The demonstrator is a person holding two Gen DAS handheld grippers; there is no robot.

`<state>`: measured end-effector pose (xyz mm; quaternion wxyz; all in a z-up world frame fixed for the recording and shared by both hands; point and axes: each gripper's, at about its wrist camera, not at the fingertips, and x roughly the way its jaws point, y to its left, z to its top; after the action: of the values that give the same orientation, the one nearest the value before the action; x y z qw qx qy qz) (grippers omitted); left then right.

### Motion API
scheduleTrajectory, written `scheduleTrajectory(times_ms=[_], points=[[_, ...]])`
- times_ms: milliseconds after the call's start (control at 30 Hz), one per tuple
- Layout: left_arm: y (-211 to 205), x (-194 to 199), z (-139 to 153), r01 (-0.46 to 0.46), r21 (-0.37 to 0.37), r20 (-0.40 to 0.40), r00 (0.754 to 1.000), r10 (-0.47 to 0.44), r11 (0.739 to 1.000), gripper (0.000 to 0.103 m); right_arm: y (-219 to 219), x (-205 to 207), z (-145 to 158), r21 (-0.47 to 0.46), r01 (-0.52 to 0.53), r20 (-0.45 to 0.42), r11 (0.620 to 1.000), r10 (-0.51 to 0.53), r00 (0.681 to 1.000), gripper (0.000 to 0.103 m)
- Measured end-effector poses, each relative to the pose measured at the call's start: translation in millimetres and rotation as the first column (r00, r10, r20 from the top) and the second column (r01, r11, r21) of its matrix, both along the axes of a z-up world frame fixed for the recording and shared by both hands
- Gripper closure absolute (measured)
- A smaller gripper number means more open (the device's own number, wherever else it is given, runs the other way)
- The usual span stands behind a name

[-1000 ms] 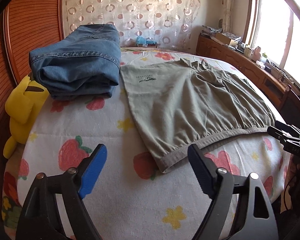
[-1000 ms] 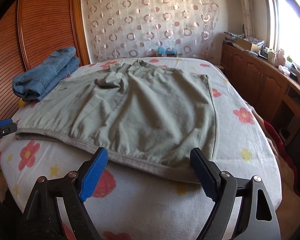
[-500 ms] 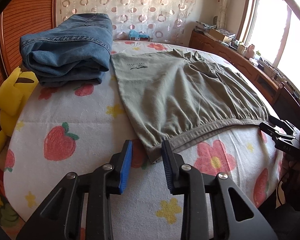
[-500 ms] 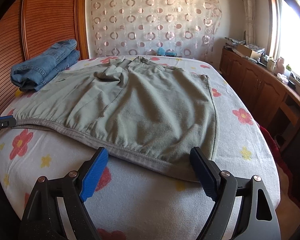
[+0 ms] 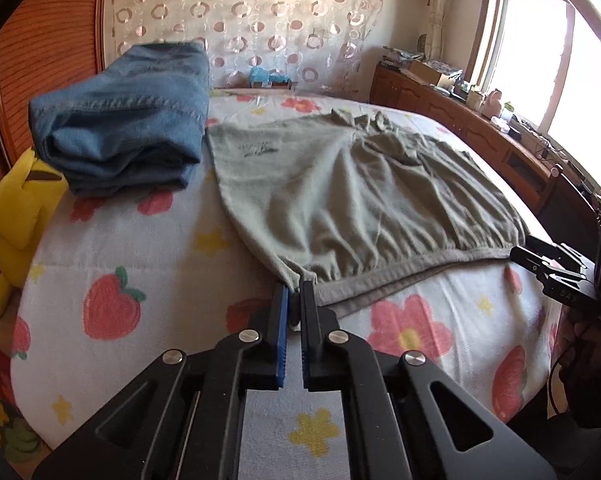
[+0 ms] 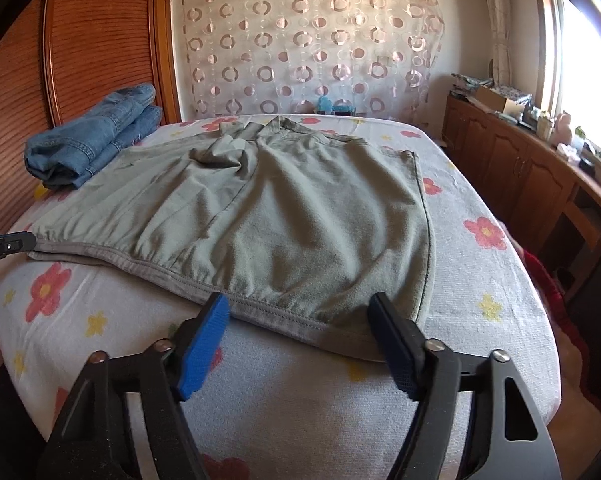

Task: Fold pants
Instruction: 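Lift the held leg and fold it over the other leg, then release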

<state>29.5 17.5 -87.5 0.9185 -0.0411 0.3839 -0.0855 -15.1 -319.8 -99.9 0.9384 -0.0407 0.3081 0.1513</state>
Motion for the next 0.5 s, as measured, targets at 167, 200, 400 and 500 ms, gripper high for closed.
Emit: scheduleTrajectory(times_ms=[167,200,400,500], points=[[-13,8,28,0.048,-0.020,0.050,0.998,-0.047,0.999,0.097,-12,4,10,0.038,0.002,0.002,0.999,-0.002,1.000,0.045],[-17,10,32,0.062,-0.019,0.061,0.996,-0.060,0.998,0.097,-14,3,13,0.036,-0.003,0.012,0.999,0.002,1.000,0.046],[-45,29,54,0.137,-0.011,0.102,0.986,-0.135,0.991,0.097,-14,3,14,0.026,-0.002,0.040,1.000,0.001,0.999,0.051],[-58,36,60,0.173,-0.014,0.111,0.979,-0.170,0.985,0.097,-15,6,13,0.029,0.004,0.045,1.000,-0.006,0.999,0.052]])
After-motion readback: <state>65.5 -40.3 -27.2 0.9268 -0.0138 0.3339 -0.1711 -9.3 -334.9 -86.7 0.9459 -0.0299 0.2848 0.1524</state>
